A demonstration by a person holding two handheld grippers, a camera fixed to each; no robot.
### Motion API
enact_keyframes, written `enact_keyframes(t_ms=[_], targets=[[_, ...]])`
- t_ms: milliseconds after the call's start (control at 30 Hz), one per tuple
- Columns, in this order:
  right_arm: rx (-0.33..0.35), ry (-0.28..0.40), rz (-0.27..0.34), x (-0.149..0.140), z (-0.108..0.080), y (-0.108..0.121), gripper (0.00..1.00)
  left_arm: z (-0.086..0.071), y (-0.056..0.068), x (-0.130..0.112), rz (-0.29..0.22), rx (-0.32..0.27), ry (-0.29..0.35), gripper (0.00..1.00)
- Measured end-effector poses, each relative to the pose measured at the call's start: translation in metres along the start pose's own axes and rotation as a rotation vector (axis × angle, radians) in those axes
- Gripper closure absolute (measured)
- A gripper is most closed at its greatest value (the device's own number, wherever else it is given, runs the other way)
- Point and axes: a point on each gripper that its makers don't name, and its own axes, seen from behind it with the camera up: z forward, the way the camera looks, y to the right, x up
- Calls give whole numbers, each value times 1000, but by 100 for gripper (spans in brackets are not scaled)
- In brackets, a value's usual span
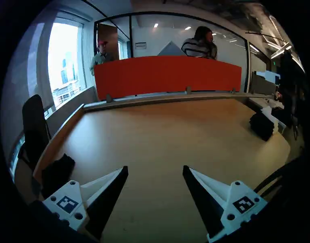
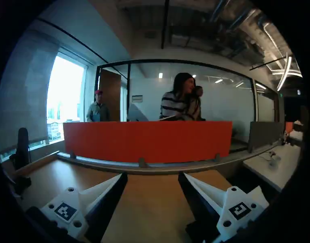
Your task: Fold towel
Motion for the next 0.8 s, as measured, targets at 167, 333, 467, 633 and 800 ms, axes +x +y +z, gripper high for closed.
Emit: enact_keyframes(t_ms=[167,333,467,633,800], targets=[[7,-8,6,-1,-1,-10,3,6,-11,21,0,14,45,0],[14,-15,4,-4,-2,-19,3,15,-26,54,-1,31,112,0],[14,-18,2,-2,-4,-25,3,25,-37,82,-2,43,168,0],[12,-18,5,-1,-6,-31,3,35,-47,112,-12,52,229,0],[9,-19,5,0,-9,-37,3,44,-56,135,-23,59,277,0]])
